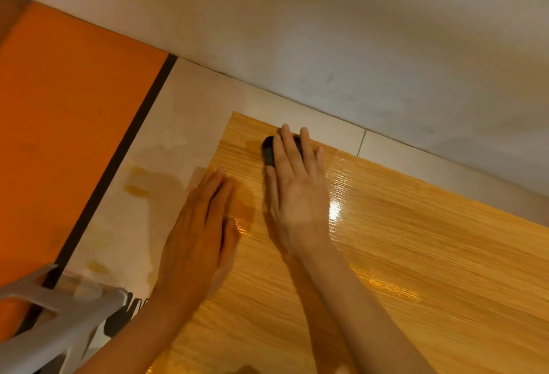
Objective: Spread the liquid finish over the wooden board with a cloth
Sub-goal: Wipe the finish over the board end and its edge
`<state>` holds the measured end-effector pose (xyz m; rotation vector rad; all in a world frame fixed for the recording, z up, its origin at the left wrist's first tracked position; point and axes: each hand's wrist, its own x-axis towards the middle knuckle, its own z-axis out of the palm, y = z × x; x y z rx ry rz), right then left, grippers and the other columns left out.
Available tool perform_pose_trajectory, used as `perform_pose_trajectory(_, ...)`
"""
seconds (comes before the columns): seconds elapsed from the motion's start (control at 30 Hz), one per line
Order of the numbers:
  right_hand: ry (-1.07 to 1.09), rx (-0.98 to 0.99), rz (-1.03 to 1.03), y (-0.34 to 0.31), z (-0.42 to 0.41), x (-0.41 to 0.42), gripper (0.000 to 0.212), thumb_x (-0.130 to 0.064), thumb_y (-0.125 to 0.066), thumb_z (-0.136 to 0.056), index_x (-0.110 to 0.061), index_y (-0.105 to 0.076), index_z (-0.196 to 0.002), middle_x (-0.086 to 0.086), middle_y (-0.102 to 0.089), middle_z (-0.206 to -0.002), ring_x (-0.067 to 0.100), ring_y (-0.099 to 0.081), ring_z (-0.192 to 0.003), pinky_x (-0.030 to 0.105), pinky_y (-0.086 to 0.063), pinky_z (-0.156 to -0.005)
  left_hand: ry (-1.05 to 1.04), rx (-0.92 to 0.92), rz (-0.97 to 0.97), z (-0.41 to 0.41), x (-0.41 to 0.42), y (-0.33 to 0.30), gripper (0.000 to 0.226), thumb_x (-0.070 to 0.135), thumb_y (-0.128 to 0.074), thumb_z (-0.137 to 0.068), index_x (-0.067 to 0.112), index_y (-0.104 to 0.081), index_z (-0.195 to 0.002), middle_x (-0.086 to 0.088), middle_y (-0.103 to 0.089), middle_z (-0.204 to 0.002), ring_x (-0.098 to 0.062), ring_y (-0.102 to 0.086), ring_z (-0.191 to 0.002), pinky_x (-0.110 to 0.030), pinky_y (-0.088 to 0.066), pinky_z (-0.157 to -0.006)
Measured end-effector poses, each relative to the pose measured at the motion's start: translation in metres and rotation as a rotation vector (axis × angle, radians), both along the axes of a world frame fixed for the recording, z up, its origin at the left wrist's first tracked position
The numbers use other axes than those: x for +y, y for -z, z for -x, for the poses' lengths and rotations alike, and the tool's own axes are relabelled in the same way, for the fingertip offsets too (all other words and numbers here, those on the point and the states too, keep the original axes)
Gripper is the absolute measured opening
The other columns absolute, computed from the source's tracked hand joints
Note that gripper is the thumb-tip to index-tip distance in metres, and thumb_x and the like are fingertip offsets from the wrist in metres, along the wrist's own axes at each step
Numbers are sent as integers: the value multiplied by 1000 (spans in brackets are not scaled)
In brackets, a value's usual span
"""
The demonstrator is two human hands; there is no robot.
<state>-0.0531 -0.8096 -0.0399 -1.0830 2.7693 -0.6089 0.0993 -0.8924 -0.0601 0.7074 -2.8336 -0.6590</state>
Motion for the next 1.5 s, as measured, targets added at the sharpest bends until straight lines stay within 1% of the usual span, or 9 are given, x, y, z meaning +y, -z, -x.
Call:
perform_pose_trajectory(0.23,287,-75,87,-11,45,87,40,-19,-39,-103,-5,-47,-141,12,-52,-139,26,-40,-134,32,-17,-121,15,27,16,-1,-1,3,55,24,-42,-103,3,-39,-154,-9,-30,-165,-24,-33,-151,-45,-39,-117)
perform_pose_trajectory(0.4,136,79,-17,-3,46,-2,37,-24,-32,-103,-6,-60,-119,12,-65,-102,29,-54,-90,34,-33,-78,-3,25,31,0,-1,5,55,22,-45,-100,3,-41,-152,-11,-33,-163,-24,-36,-149,-50,-44,-112)
perform_pose_trajectory(0.67,-205,-193,-34,-7,57,-100,34,-29,-33,-105,-13,-59,-119,8,-66,-106,26,-60,-93,32,-38,-69,-1,9,58,1,-2,4,56,21,-47,-100,3,-42,-153,-13,-35,-163,-24,-35,-150,-47,-42,-115)
perform_pose_trajectory(0.77,-218,-394,12,-15,80,-47,33,-32,-39,-104,-19,-61,-125,2,-68,-109,21,-62,-97,32,-47,-80,21,42,44,1,-1,3,54,19,-48,-101,-2,-43,-151,-16,-37,-160,-29,-36,-150,-49,-42,-114)
perform_pose_trajectory(0.9,-139,-242,19,-23,84,23,32,-28,-40,-104,-17,-61,-126,2,-66,-118,20,-59,-106,26,-41,-86,9,23,36,2,-2,3,52,20,-42,-104,-1,-42,-152,-15,-37,-161,-27,-31,-153,-44,-38,-118)
perform_pose_trajectory(1.0,-115,-144,-7,-9,73,-6,35,-27,-38,-105,-12,-58,-128,10,-65,-116,28,-57,-108,29,-39,-86,2,11,4,2,-3,1,53,23,-39,-105,3,-39,-154,-11,-34,-163,-23,-24,-156,-38,-31,-123)
perform_pose_trajectory(1.17,-195,-54,51,8,41,-62,45,-23,-34,-105,-2,-40,-144,18,-51,-140,34,-43,-134,44,-18,-119,-29,57,-64,1,0,-4,60,21,-40,-103,3,-28,-159,-8,-25,-166,-18,-24,-155,-35,-32,-122)
perform_pose_trajectory(1.27,-288,-19,50,2,6,-19,45,-24,-33,-106,-7,-35,-148,11,-33,-154,26,-22,-147,42,-8,-123,-53,99,-95,0,1,-5,62,17,-41,-100,5,-26,-160,-8,-25,-166,-18,-26,-154,-37,-35,-121)
perform_pose_trajectory(1.5,-518,18,-6,0,-4,-1,49,-31,-30,-104,-9,-39,-146,7,-35,-154,23,-25,-146,39,-13,-122,-154,214,-223,-20,14,-16,59,17,-44,-103,8,-29,-159,-3,-26,-166,-14,-30,-152,-35,-42,-115)
